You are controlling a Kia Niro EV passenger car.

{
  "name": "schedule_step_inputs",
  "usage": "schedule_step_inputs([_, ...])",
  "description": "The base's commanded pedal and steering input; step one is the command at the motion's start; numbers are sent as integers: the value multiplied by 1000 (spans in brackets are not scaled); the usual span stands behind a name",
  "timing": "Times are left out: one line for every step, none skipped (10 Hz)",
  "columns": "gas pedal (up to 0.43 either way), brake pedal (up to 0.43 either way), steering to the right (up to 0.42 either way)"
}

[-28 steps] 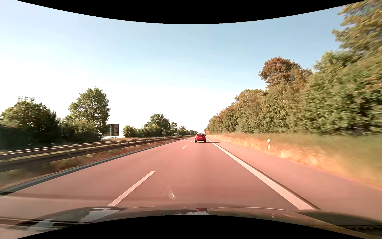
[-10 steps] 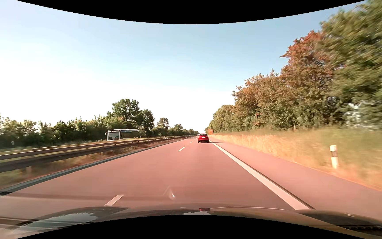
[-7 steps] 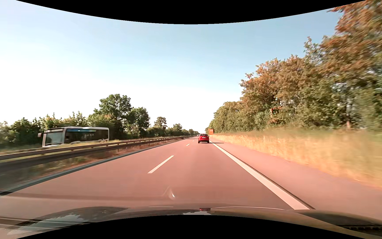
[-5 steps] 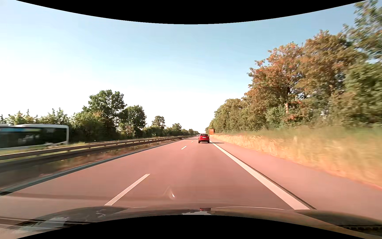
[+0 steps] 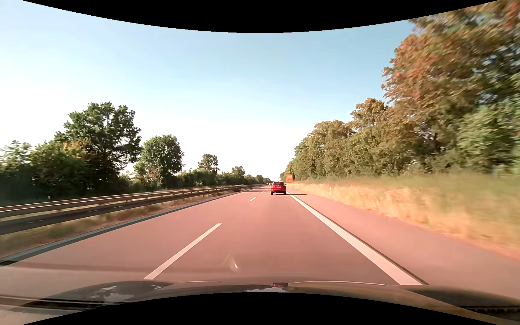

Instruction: Follow the waypoints while adhering to traffic rules and regulations

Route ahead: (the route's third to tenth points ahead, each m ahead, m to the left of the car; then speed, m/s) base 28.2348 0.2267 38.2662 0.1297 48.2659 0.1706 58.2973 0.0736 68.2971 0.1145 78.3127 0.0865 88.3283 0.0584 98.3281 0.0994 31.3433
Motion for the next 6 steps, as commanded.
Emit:
schedule_step_inputs([311,6,-2])
schedule_step_inputs([331,6,-3])
schedule_step_inputs([339,6,-3])
schedule_step_inputs([350,6,-2])
schedule_step_inputs([370,6,-2])
schedule_step_inputs([370,6,-3])
